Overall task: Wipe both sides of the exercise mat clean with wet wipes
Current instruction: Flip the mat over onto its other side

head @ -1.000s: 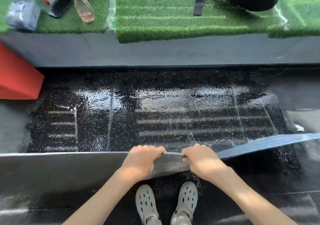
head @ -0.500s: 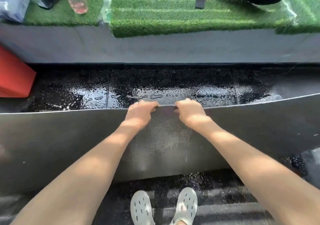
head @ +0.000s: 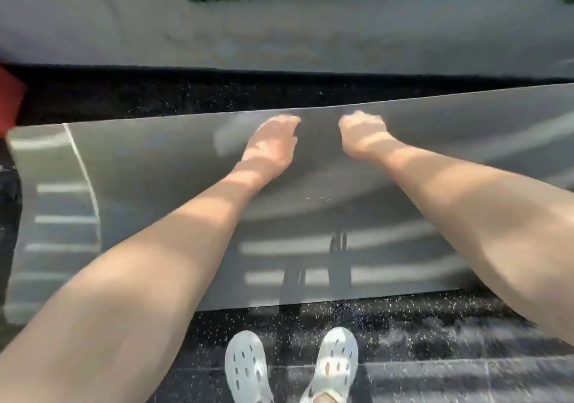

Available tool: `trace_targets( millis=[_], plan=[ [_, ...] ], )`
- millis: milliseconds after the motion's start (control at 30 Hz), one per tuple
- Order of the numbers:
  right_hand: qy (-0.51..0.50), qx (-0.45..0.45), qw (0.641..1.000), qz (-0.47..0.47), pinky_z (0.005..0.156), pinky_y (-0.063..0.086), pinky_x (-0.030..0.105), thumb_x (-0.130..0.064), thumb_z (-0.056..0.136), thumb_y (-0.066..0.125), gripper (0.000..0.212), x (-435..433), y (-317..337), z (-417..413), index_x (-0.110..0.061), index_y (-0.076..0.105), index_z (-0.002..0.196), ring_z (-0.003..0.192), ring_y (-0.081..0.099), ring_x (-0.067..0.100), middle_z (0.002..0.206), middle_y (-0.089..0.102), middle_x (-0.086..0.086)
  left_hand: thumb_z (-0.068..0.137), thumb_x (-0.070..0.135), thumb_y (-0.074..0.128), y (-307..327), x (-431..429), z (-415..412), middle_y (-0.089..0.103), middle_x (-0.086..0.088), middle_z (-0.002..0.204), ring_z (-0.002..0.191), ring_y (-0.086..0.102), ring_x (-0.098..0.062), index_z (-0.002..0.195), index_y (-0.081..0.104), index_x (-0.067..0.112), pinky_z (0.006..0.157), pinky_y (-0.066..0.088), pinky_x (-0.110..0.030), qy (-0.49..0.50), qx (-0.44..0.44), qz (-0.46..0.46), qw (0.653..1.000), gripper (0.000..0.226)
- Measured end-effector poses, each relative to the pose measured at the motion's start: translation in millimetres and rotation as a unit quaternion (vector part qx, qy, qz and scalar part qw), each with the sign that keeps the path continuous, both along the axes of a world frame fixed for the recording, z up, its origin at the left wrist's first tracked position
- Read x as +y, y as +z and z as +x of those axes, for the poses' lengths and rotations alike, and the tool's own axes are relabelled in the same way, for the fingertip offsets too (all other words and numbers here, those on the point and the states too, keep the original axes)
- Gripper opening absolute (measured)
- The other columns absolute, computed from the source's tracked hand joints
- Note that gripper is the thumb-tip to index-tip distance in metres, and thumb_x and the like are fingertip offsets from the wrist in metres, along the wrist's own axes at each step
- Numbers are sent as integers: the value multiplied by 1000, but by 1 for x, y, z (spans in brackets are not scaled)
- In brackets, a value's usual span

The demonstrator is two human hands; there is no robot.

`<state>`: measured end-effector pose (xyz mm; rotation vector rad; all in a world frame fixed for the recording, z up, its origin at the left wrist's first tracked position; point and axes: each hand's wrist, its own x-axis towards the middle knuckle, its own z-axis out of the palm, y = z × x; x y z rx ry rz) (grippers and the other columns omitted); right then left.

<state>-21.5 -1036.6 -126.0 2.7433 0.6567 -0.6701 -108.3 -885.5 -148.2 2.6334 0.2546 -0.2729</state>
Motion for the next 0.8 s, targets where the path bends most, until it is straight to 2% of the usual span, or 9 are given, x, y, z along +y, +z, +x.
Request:
trace_targets(
  millis=[167,300,433,500,567,633,667,733,800],
  plan=[
    [-33,65,997,12,86,45,35,1,87,45,31,-11,-28,-40,-4,60,114,109,59,34,119,59,16,100,10,45,-31,-15,-45,48,-15,142,135,40,-30,140,46,3,114,25,-36,-8,6,-35,999,41],
    [-108,131,985,43,87,48,33,-6,87,48,31,-25,-57,-84,-6,62,115,110,59,35,118,62,18,99,10,44,-47,-37,-74,44,-12,147,138,37,-27,142,43,5,112,22,-31,17,48,-45,998,43],
    [-230,179,951,105,93,45,32,-11,91,46,35,-51,-85,-127,-9,61,122,117,55,35,126,59,17,103,16,41,-58,-58,-104,38,-10,153,143,32,-24,148,36,7,115,18,-28,22,103,-64,992,47],
    [-314,198,918,142,86,46,30,-9,91,46,30,-65,-95,-145,-7,68,111,111,58,33,117,65,16,103,18,41,-65,-71,-126,43,-12,149,141,37,-26,145,41,4,115,17,-28,36,93,-104,990,45],
    [-434,211,857,182,74,46,31,-7,89,47,24,-82,-110,-164,-6,70,84,94,62,32,95,69,17,100,23,40,-69,-89,-147,52,-13,141,134,46,-28,138,50,3,111,21,-26,79,70,-127,986,45],
    [-568,212,766,214,76,50,35,-3,83,51,27,-100,-130,-184,-11,61,60,85,65,30,82,68,20,101,21,42,-77,-102,-163,49,-6,145,137,42,-22,140,48,10,109,20,-23,107,102,-156,977,42],
    [-625,212,716,227,79,52,36,-1,82,53,29,-110,-145,-194,-13,58,56,83,65,29,79,67,19,102,18,45,-90,-108,-171,46,-3,147,138,39,-19,141,47,12,110,20,-22,95,118,-159,976,40],
    [-717,203,611,268,86,54,38,1,86,55,28,-127,-176,-214,-12,58,61,76,62,23,70,63,11,101,14,49,-121,-120,-184,47,-4,146,138,39,-19,141,46,11,112,19,-24,56,126,-160,977,41],
    [-786,207,505,292,61,52,23,1,93,52,20,-139,-211,-229,-1,59,74,58,61,15,62,59,5,101,14,49,-157,-132,-194,49,-5,143,136,41,-21,140,47,9,114,22,-27,55,143,-180,972,40]
  ],
)
